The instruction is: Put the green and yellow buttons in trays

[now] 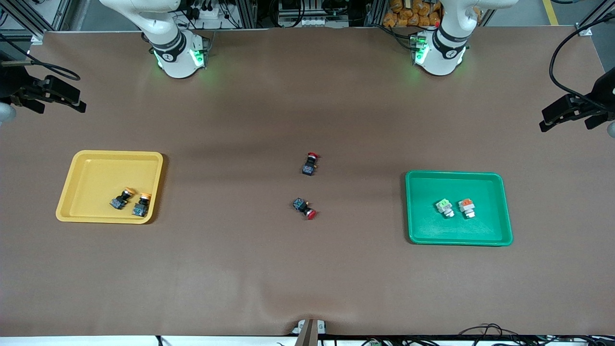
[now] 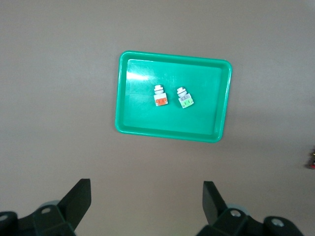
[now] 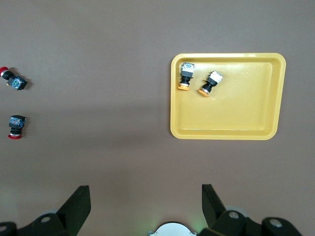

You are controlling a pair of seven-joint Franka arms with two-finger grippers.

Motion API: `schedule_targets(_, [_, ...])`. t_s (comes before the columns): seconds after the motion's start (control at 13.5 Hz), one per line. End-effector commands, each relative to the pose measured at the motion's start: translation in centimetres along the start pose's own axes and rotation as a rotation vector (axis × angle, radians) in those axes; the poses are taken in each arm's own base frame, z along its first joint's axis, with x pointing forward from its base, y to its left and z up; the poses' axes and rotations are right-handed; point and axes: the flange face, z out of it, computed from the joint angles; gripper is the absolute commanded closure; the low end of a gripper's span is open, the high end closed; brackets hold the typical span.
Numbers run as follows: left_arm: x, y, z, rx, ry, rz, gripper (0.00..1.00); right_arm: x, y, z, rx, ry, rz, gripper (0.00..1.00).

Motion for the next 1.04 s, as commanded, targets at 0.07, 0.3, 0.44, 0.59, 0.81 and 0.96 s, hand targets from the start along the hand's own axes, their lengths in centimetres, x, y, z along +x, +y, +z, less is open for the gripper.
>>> schedule_targets(0.07, [-0.1,-1.6,-0.4,-0.006,0.004,-0.013,0.00,-0.5,0.3,-0.2,-0.003,-0.002,-0.008,0.00])
schedule_targets(0.3, [-0.2,-2.5,-0.9,-0.006,0.015,-0.029,0.00,-0.4,0.3,-0.1,-0.003,-0.003,-0.008,0.00])
schedule_targets(0.44, [-0.6,-2.6,-0.7,-0.003,-0.011,-0.035,0.00,-0.4,0.3,-0.1,-0.003,-0.003,-0.008,0.00])
schedule_targets(0.59, [-0.7,-2.6,-0.7,-0.003,-0.016,-0.033,0.00,-0.4,0.3,-0.1,-0.003,-0.003,-0.008,0.00])
schedule_targets(0.81, [-0.8,-2.3,-0.4,-0.002,-0.022,-0.029,0.00,-0.3,0.3,-0.1,-0.003,-0.005,-0.007,0.00])
schedule_targets(0.96, [-0.8,-1.8,-0.1,-0.001,-0.028,-0.032,0.00,-0.3,0.2,-0.1,-0.003,-0.005,-0.009,0.00])
